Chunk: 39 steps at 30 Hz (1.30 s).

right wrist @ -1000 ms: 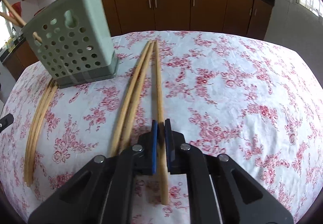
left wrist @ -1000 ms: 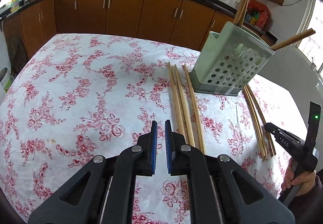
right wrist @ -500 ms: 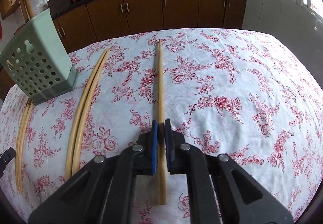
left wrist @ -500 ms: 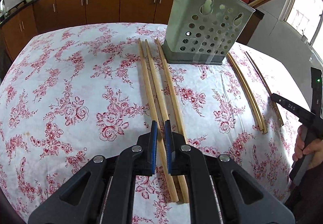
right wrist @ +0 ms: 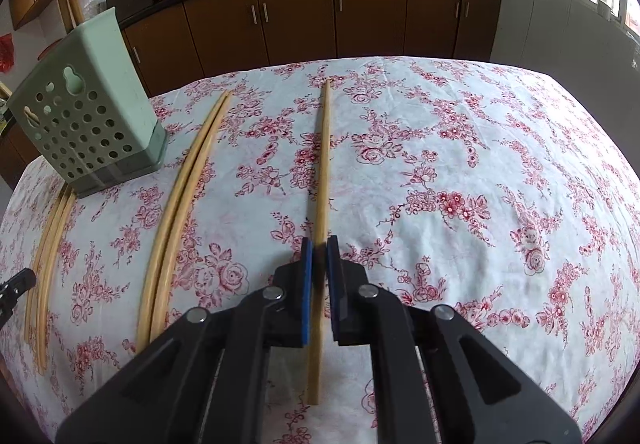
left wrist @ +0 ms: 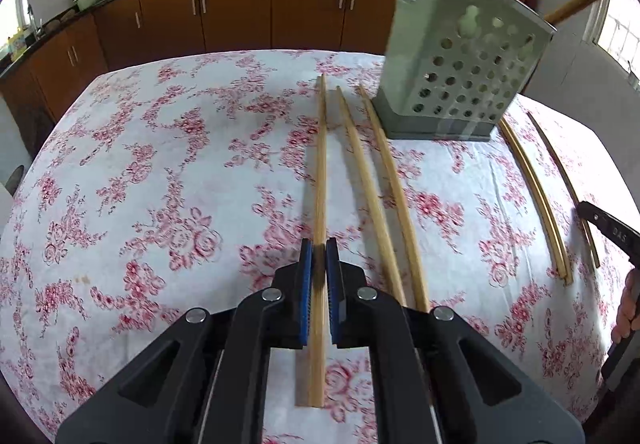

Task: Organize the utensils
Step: 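Grasp a third chopstick with the left tool while the right tool grasps another, then lift the chopstick with the left tool while the right tool lifts its chopstick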

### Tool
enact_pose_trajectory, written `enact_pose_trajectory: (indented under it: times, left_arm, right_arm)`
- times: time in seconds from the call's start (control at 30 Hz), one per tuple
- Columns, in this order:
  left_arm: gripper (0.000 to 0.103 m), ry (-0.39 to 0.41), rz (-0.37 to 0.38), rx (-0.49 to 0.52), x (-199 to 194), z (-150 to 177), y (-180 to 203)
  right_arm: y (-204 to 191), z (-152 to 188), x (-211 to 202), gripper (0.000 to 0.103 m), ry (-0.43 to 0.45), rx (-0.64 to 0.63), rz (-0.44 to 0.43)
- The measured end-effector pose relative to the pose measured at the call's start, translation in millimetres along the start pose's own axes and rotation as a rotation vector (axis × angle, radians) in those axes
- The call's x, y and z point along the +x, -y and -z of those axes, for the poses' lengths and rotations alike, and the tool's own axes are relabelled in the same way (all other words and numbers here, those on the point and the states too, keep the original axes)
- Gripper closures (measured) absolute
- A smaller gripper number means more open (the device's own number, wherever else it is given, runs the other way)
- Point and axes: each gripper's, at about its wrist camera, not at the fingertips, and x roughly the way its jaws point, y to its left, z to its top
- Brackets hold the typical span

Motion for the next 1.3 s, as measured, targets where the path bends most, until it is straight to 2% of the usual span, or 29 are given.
enact_pose_trajectory:
  times: [0.13, 0.3, 0.43, 0.97, 1.3]
  left_arm:
    - [0.095, 0.009, -0.024, -0.036, 4, -11, -27]
    - [0.095, 0.019, 0.007, -0.057, 4, -10, -43]
    - [0.094, 0.041, 0.010, -0.041, 2, -5, -41]
    - [0.094, 0.039, 0.001, -0.040, -2, -3, -40]
    - [0.094, 0.032, -0.020, -0.018, -15, 14, -33]
  right_arm:
    - [-7, -2, 1, 0.095, -0.001, -0.006, -0.035]
    - [-17, -1, 1, 0.094, 0.012, -0.047, -0.034]
    - [-15, 0, 0, 0.094, 0.011, -0.038, -0.042]
    - [-14, -1, 3, 0.094, 0.009, -0.048, -0.032]
    - [-12, 16, -13, 0.094, 0.006, -0.053, -0.038]
